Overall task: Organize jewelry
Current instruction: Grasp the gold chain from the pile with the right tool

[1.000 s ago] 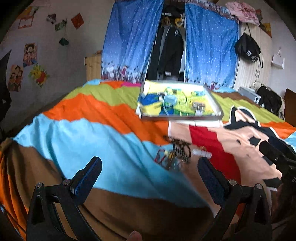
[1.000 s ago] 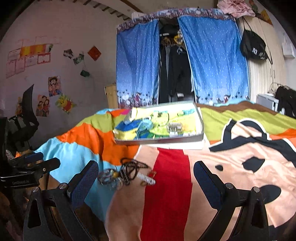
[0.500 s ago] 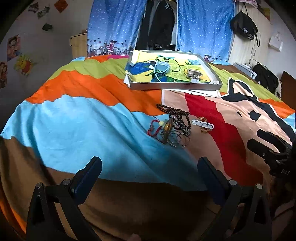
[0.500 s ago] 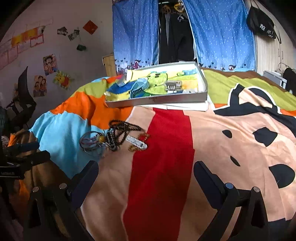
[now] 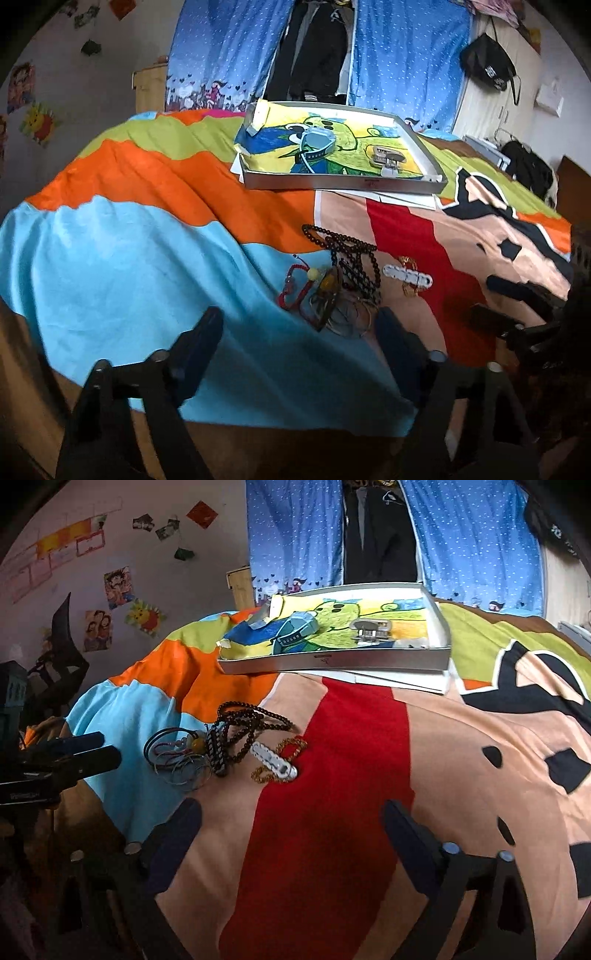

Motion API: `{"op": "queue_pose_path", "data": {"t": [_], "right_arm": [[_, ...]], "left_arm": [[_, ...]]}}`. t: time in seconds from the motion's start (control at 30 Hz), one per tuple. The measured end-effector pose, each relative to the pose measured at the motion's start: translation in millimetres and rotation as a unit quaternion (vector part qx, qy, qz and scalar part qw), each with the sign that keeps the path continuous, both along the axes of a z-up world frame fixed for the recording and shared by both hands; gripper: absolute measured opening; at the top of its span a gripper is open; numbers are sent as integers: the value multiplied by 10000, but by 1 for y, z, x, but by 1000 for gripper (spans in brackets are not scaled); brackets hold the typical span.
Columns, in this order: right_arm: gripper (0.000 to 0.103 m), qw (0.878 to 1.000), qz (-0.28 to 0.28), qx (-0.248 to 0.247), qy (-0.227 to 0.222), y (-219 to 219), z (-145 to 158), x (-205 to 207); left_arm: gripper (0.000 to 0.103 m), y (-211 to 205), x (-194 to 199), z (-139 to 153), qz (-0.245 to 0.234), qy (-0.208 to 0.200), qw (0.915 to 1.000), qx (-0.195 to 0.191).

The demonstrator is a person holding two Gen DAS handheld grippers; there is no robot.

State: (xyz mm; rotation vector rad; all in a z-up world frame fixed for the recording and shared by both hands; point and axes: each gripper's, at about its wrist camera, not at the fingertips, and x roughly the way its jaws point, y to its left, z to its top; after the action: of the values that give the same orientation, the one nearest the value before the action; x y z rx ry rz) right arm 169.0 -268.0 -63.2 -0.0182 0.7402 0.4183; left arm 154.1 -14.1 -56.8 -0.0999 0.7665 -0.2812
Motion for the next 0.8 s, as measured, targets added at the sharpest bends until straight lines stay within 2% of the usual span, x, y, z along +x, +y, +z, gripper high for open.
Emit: {"op": "queue_pose_path", "data": {"t": [0.17, 0.27, 0.5, 0.63, 0.8], "right_arm": [[81, 9998, 181, -50, 23, 6, -1, 14], [75, 9995, 297, -77, 43, 11, -2, 22], [56, 9993, 344, 29, 171, 11, -2, 43], [51, 9989, 367, 125, 263, 11, -2, 53], [40, 9979, 194, 271, 564, 8, -3, 77]], "left_arm": [[58, -5, 13, -3, -136, 88, 9998, -103], [46, -11, 20, -6, -245, 151, 9995, -100], [7, -20, 35, -12, -304, 392, 9988, -61], [2, -17, 40, -15, -226, 493, 9984, -144], [1, -12, 42, -14, -160, 546, 9980, -264]]}}
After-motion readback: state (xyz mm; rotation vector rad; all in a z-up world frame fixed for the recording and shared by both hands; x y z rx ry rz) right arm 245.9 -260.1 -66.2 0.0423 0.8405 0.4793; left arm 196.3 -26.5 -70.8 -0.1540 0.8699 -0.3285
